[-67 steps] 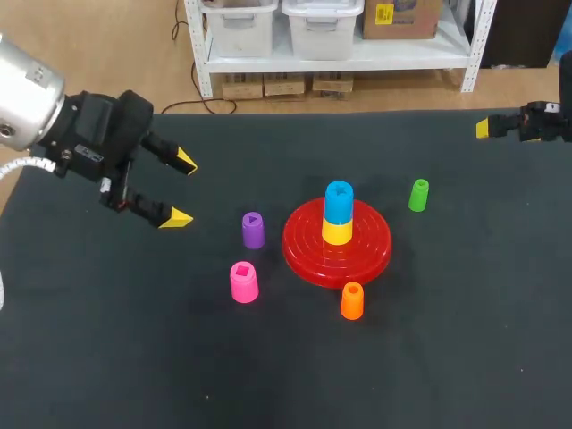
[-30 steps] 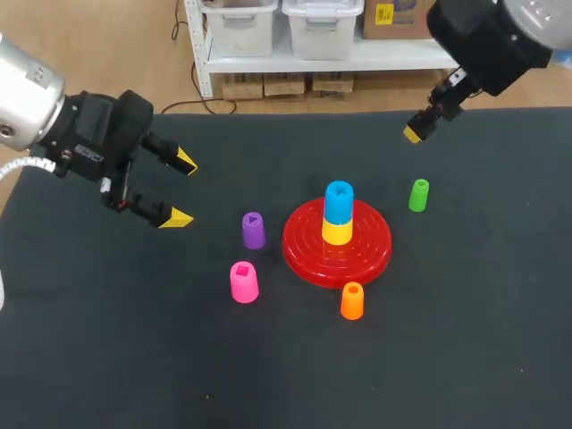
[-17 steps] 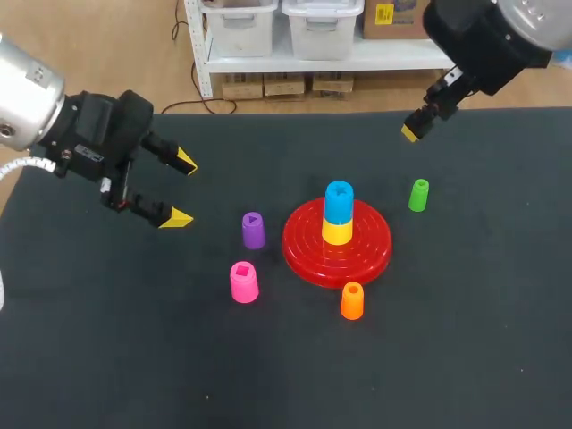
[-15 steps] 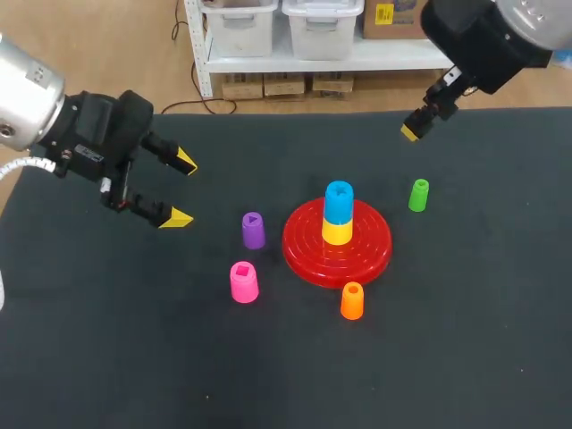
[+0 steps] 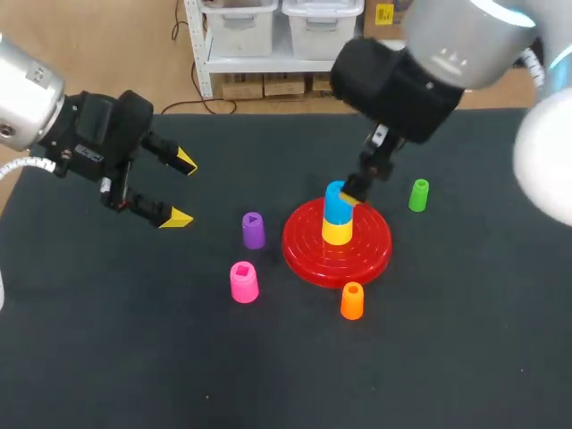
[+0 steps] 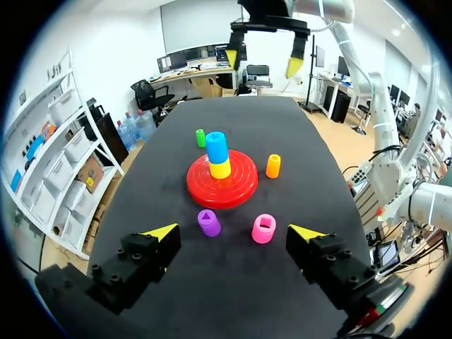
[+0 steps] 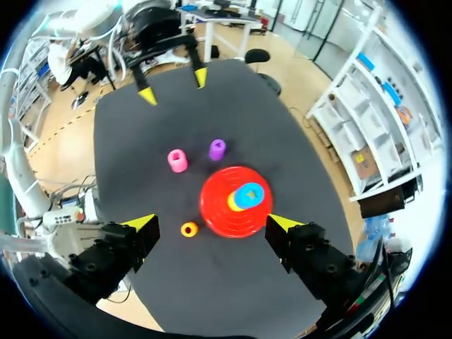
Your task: Pick up and stack the cylinders on the red base in this order: pink,purple,orange,green
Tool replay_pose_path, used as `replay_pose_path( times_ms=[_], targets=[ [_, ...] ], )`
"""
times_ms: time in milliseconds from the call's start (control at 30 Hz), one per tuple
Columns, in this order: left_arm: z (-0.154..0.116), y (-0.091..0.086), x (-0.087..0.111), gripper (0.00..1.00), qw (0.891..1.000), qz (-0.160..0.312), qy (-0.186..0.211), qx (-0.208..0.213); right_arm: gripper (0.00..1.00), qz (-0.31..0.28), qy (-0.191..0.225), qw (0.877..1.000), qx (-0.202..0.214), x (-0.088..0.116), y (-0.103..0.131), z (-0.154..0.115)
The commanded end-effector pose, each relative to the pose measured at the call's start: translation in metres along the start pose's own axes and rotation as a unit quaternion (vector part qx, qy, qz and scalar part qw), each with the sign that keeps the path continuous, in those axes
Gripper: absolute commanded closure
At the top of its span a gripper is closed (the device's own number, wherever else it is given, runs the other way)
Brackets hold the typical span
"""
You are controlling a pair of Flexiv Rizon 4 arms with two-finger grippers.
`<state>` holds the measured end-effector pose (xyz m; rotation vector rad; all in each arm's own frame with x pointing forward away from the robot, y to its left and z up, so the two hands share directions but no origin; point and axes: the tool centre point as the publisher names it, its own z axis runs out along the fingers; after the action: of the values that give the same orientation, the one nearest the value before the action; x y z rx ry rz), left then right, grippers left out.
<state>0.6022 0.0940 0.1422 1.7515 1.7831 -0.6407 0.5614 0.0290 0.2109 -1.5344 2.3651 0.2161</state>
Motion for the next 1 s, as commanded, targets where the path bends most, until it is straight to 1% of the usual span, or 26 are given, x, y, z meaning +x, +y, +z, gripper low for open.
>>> replay_pose_path(
  times_ms=[33, 167, 600, 667, 800, 1000],
  targets=[
    [0.001, 0.000, 0.000, 0.00, 1.000, 0.000, 0.000, -0.001, 0.00, -0.010, 0.018, 1.000, -0.019, -0.011, 0.009, 0.015],
    [0.001, 0.000, 0.000, 0.00, 1.000, 0.000, 0.000, -0.001, 0.00, -0.020, 0.026, 0.999, -0.033, -0.013, 0.018, 0.024],
    [0.001, 0.000, 0.000, 0.00, 1.000, 0.000, 0.000, -0.001, 0.00, -0.020, 0.026, 0.999, -0.032, -0.013, 0.019, 0.024],
    [0.001, 0.000, 0.000, 0.00, 1.000, 0.000, 0.000, -0.001, 0.00, -0.020, 0.022, 0.999, -0.032, -0.017, 0.021, 0.024],
    [0.001, 0.000, 0.000, 0.00, 1.000, 0.000, 0.000, -0.001, 0.00, -0.041, 0.018, 0.998, -0.040, -0.027, 0.038, 0.034],
    [0.001, 0.000, 0.000, 0.00, 1.000, 0.000, 0.000, -0.001, 0.00, -0.060, 0.017, 0.996, -0.059, -0.033, 0.058, 0.053]
  ],
)
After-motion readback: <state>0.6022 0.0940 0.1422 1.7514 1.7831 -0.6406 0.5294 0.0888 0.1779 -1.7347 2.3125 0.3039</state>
